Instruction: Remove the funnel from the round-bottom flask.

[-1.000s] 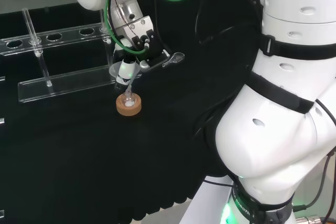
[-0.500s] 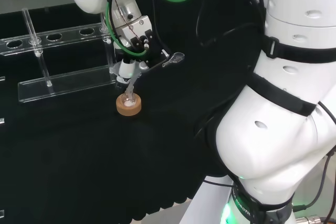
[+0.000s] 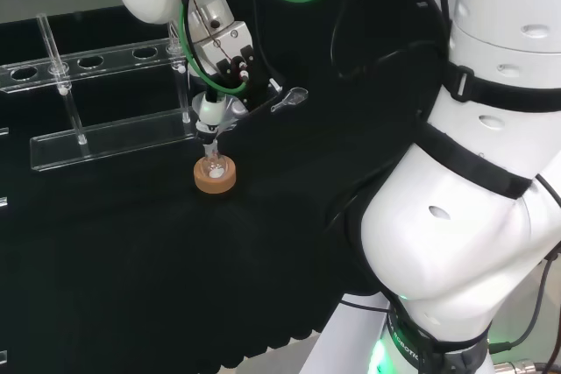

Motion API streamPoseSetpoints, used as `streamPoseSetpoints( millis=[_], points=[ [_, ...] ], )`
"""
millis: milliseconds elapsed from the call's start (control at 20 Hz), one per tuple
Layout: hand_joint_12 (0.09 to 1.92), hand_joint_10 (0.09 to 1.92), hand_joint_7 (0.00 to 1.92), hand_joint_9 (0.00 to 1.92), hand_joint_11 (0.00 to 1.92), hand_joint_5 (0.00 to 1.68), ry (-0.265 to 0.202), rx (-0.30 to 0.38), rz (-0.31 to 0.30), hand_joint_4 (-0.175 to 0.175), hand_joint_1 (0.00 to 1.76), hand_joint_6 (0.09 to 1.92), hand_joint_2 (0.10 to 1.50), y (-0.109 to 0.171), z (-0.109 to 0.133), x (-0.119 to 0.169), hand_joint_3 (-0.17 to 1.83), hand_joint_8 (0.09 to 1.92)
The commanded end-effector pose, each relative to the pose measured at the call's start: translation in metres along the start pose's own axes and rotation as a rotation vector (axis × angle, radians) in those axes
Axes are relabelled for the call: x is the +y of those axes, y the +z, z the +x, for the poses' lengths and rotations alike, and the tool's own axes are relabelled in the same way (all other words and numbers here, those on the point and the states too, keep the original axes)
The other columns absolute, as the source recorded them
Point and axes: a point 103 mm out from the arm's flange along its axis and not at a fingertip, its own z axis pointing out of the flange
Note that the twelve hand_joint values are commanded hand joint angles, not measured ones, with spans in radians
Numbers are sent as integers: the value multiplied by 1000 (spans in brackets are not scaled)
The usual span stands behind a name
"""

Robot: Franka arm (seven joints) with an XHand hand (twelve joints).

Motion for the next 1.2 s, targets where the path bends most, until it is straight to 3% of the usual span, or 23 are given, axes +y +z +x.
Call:
streamPoseSetpoints(
  millis=[50,600,1200],
  points=[
    [1158,471,718,944,776,989,-14,-13,5,175,1009,987,1097,-9,3,-3,17,660],
    [1148,462,715,954,789,996,20,-50,-15,175,1012,977,1096,-44,3,-27,11,659],
    [1139,455,702,962,796,1003,54,-72,-61,175,1016,965,1094,-78,-11,-51,7,657]
  ],
)
